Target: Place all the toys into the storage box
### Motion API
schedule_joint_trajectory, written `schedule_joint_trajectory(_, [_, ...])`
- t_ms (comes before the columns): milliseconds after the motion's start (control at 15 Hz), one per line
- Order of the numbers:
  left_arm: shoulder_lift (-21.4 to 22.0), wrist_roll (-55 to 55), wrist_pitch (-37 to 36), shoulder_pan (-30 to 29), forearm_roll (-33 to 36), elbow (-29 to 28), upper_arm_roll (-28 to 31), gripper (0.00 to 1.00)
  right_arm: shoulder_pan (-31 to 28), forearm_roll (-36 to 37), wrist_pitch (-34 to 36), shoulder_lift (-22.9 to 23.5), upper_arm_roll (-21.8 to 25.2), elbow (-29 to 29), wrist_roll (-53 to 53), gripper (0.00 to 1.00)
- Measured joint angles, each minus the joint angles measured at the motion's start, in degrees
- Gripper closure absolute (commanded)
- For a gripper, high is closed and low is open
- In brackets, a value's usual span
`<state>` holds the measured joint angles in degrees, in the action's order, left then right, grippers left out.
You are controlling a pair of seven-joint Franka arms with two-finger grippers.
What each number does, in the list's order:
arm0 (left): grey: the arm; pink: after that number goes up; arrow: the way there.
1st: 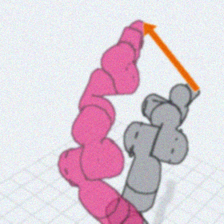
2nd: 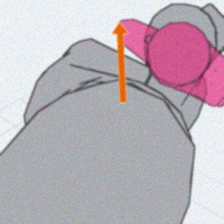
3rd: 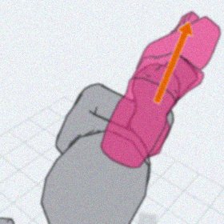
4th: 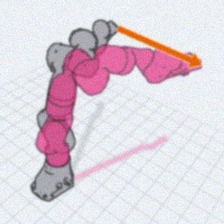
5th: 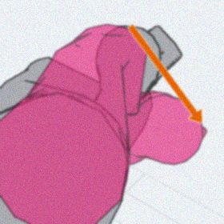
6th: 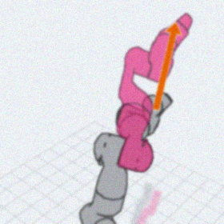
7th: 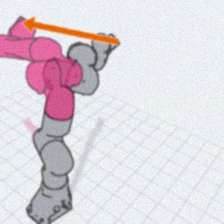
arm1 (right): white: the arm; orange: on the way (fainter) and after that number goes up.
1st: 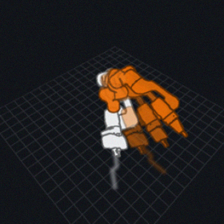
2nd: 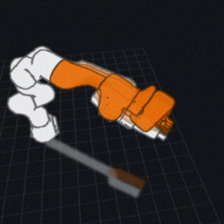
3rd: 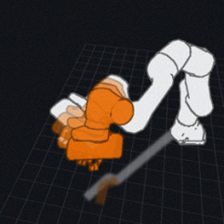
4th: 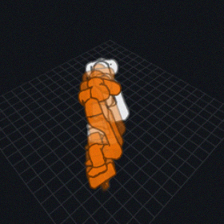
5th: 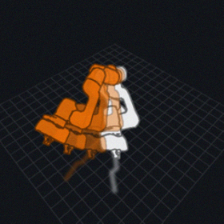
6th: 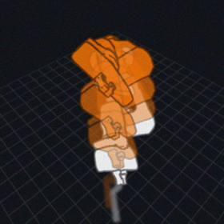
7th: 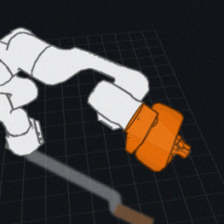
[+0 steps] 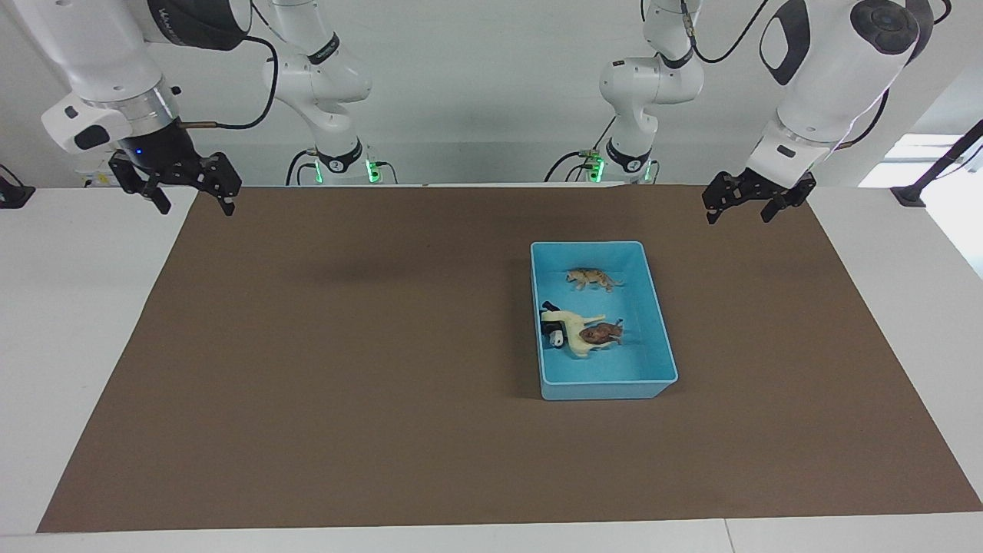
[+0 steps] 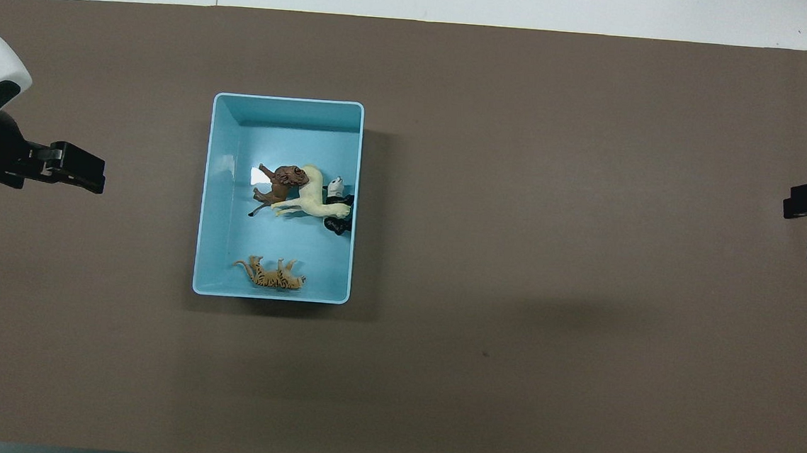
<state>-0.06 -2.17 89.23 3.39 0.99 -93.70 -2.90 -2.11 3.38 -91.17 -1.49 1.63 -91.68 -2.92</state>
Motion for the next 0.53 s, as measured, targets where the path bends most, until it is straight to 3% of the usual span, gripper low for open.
schedule_joint_trajectory(533, [-0.03,0.01,0.0,0.0,0.0,0.0,0.0,0.0,-1.47,-1.6,1.12,0.48,-0.33,-0.45,0.04,0.0])
